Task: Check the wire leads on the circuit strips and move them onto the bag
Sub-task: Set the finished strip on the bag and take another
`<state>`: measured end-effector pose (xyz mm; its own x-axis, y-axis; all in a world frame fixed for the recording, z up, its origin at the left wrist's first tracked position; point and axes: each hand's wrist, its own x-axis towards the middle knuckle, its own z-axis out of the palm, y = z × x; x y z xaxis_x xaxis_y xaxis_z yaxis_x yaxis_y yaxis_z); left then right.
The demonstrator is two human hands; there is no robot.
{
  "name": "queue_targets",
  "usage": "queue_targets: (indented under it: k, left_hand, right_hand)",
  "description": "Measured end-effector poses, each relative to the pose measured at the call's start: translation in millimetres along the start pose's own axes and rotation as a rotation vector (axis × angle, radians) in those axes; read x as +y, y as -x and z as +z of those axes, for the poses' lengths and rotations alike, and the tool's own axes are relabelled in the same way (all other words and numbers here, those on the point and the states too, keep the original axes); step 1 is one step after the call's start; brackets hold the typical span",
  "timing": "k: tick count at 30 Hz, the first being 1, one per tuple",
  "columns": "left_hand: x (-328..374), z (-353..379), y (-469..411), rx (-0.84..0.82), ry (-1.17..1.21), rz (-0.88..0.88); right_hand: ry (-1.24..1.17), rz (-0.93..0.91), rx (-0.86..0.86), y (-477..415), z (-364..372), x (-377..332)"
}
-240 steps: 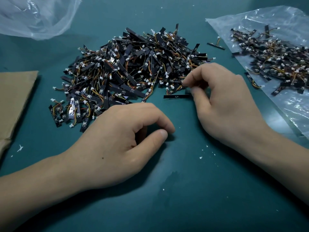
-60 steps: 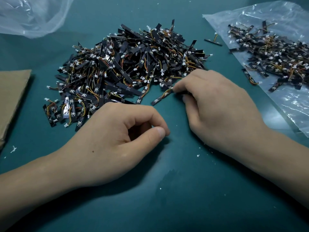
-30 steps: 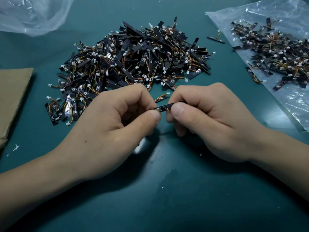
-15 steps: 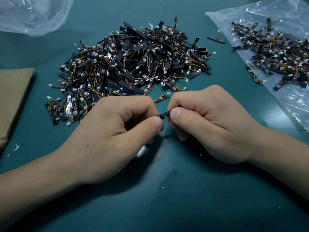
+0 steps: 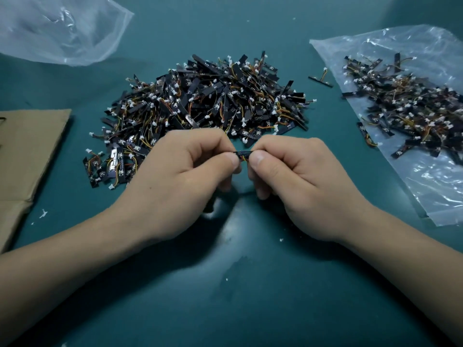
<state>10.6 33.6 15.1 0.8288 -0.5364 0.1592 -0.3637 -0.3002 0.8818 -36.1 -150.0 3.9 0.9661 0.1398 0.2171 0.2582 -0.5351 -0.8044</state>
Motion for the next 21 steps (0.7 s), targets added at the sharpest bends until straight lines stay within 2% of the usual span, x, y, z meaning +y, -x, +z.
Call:
queue_targets:
  k: [4, 7, 11, 14, 21]
  left_hand:
    - [10.4, 34.1, -38.9, 0.229, 0.029, -0.040]
    - [22.0, 65.7, -52.1, 0.353, 0.107, -0.098]
    - [16.0, 63.2, -45.7, 0.300, -0.017, 0.013]
    - [6.7, 54.5, -42.6, 0.261, -0.013, 0.019]
    - [5.8, 58.6, -33.0, 0.230, -0.045, -0.009]
  right_hand:
    - [-0.076, 0.096, 0.143, -11.7, -14.6, 5.8]
    - [-0.063, 0.171, 0.180, -11.1, -29.2, 13.4]
    - [0.116, 0.134, 0.200, 1.7, -35.4, 24.4]
    - [0.222, 0.132, 0.128, 3.5, -32.9, 27.1]
    - [0.047, 0.145, 0.097, -2.6, -38.6, 30.2]
